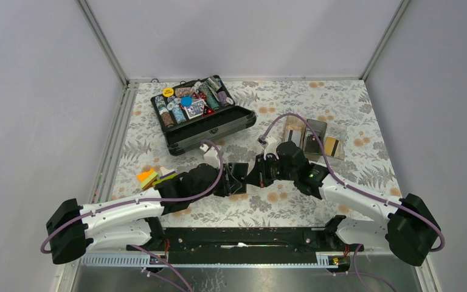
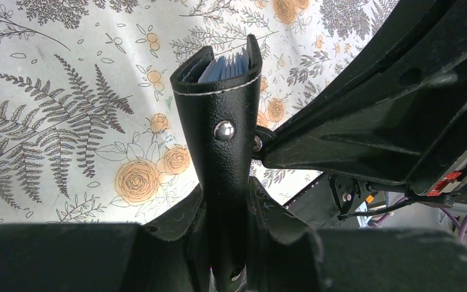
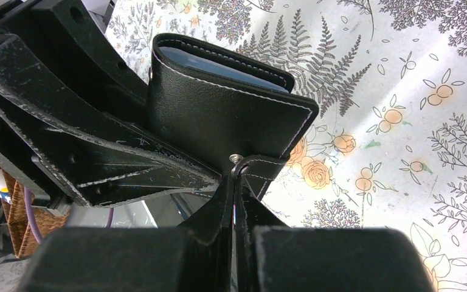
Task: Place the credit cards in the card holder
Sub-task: Close the card holder at the center of the board.
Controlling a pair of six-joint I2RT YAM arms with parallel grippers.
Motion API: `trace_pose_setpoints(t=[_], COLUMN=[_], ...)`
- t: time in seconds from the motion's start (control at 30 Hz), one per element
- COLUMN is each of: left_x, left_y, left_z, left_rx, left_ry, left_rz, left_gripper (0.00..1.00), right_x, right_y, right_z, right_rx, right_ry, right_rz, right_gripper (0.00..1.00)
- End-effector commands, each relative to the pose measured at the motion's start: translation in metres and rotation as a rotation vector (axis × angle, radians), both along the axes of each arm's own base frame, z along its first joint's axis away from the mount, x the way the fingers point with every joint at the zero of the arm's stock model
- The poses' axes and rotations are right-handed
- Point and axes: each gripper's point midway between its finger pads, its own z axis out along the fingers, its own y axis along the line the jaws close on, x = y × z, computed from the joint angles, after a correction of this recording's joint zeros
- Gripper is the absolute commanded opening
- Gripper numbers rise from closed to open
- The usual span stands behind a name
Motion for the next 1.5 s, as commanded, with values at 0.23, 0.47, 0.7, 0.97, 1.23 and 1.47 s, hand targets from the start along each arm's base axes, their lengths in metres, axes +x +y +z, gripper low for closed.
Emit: trace_pose_setpoints(t=[0.23,0.47,0.7,0.97,1.23,1.47], left_x=[0.001,-0.001,-0.003,-0.005,-0.007,-0.006], left_y=[-0.022,-0.027,-0.030,-0.031,-0.034,-0.038], left_z=[0.035,0.034,0.033,0.033,0.030,0.027], left_rx=[-0.090,-0.084,-0.079,-0.082,-0.075,-0.069], left_ry=[-0.053,-0.051,-0.049,-0.048,-0.041,-0.024], left_rz=[-0.043,-0.068,-0.083,-0.093,-0.106,-0.107], left_gripper=[0.00,0.00,0.00,0.00,0.00,0.00], right_x=[0.003,0.001,0.008,0.011,0.007,-0.001], right_y=[0.016,0.018,0.017,0.018,0.022,0.022], right_z=[0.031,0.032,0.038,0.043,0.051,0.052], right_rx=[0.102,0.105,0.106,0.115,0.139,0.152], right_ry=[-0.081,-0.088,-0.116,-0.129,-0.138,-0.143], right_rz=[0.046,0.069,0.034,0.028,0.065,0.105], right_gripper=[0.00,0.00,0.00,0.00,0.00,0.00])
